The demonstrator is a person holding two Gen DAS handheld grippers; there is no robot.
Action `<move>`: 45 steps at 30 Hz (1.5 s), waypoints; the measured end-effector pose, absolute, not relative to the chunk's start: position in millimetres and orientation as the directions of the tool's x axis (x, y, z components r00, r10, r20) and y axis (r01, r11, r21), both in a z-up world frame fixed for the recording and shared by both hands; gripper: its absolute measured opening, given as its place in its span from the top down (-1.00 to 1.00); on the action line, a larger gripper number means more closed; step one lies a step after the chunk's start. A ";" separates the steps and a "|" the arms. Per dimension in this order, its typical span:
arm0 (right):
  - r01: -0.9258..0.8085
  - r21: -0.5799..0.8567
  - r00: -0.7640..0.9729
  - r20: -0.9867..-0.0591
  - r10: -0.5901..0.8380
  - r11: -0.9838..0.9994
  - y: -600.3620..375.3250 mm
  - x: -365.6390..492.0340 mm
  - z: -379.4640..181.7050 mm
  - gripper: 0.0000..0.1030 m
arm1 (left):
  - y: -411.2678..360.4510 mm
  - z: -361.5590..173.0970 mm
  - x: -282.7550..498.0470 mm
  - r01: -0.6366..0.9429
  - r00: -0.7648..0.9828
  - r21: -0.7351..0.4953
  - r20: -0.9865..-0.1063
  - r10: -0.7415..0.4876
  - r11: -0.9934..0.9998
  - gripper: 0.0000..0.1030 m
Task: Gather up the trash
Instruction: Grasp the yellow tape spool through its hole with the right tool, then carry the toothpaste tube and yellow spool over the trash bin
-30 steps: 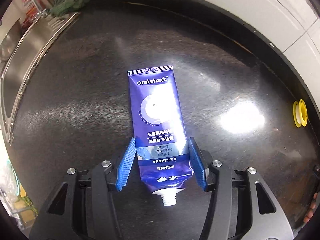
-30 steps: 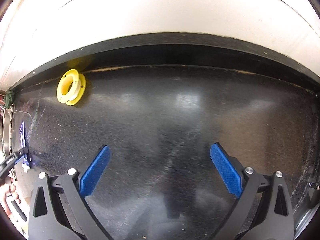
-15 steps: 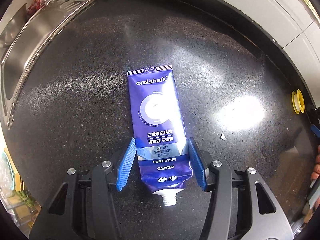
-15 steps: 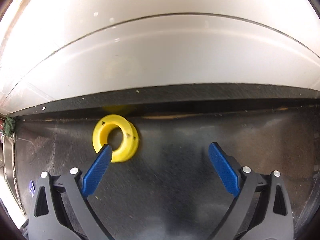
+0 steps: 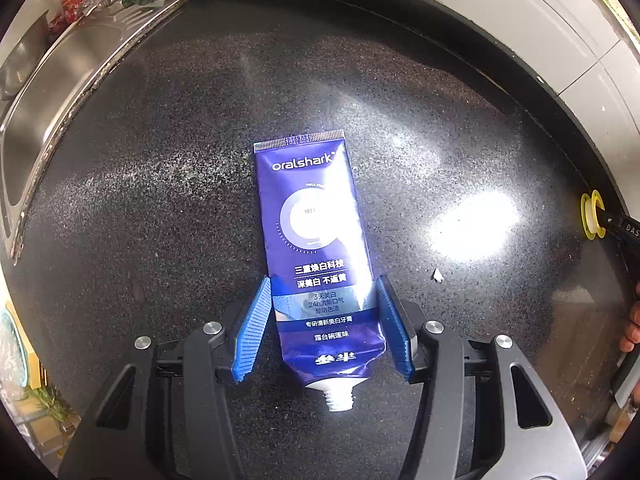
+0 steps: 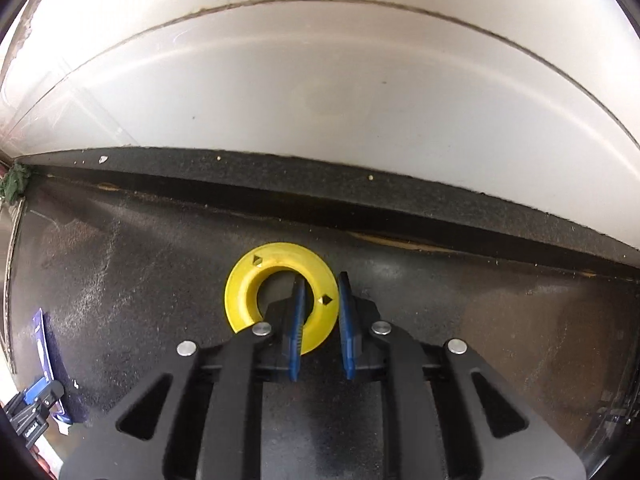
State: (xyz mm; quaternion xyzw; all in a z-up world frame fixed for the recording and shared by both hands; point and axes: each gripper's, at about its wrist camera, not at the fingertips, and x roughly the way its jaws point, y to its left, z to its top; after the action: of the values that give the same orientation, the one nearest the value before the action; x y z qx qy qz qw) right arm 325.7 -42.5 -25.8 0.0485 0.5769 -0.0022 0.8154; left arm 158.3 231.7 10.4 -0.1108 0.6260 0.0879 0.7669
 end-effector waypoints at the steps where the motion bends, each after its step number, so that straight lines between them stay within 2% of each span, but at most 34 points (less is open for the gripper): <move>1: 0.059 0.079 0.329 -0.943 0.055 0.995 -44.5 322.9 -25.6 0.69 | 230.8 12.7 156.2 -0.273 0.204 -0.064 -0.979 -0.007 0.960 -0.01; 6: 0.090 0.086 0.336 -0.941 0.051 0.992 -54.6 293.6 -18.2 0.69 | 227.4 30.2 140.9 -0.261 0.234 -0.074 -0.972 -0.011 0.962 -0.01; 17: 0.007 0.088 0.425 -0.902 0.077 0.996 -39.2 235.5 30.5 0.69 | 230.9 83.0 87.4 -0.259 0.317 -0.092 -0.948 -0.006 0.962 -0.01; 30: -0.086 0.094 0.398 -0.910 0.121 0.992 -17.8 178.3 43.3 0.69 | 232.9 93.5 33.4 -0.281 0.341 -0.100 -0.940 0.002 0.954 -0.01; 45: -0.192 0.106 0.368 -0.914 0.172 0.976 28.7 157.7 40.7 0.69 | 259.4 100.1 -12.4 -0.357 0.343 -0.092 -0.939 0.038 0.930 -0.01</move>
State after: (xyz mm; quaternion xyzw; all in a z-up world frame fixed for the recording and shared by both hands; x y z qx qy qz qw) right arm 157.7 28.7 40.7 -0.0089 0.5511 0.1100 0.8271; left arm -12.4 259.4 100.1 -0.1420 0.5600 0.1223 0.8070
